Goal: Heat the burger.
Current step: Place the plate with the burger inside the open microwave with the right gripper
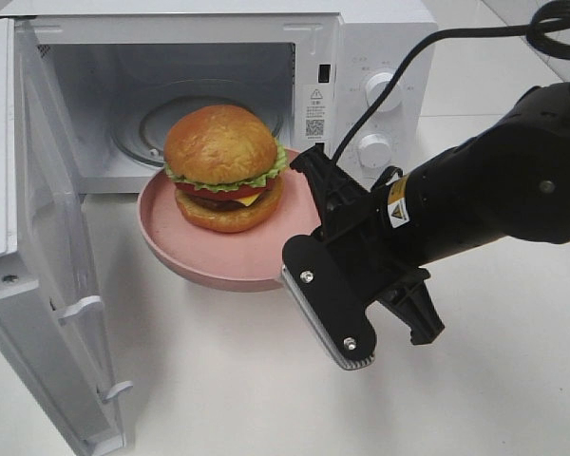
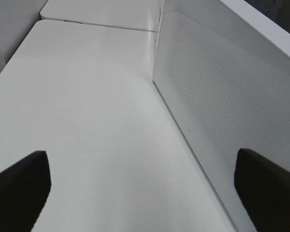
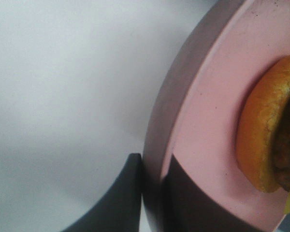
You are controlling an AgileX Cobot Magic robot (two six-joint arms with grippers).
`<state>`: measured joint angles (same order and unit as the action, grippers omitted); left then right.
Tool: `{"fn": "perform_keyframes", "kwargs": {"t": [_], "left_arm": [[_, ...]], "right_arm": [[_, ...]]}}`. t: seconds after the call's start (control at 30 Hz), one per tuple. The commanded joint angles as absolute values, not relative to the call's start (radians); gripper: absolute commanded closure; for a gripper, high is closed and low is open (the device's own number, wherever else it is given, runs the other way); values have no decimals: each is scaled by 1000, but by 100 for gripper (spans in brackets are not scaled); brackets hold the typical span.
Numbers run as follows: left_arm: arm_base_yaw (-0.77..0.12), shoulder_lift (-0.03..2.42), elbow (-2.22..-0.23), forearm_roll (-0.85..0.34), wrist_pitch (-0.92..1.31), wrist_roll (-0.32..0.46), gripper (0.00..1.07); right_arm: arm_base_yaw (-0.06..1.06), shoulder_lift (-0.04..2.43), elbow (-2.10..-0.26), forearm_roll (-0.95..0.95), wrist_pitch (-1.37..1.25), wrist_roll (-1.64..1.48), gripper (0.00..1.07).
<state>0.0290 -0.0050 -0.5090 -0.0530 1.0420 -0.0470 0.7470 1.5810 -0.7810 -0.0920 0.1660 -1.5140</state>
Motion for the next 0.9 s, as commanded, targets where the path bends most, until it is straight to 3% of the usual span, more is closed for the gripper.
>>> {"fn": "perform_keyframes", "kwargs": {"t": [0.03,0.9], "left_arm": [[27,-24,-505,-55,1034,-46,9],[27,-24,-505,-55,1034,-46,9]], "right_arm": [[757,1599,-823,-98,92,-1494,107],[757,1739,-1002,-102,108,-1408,107]]}}
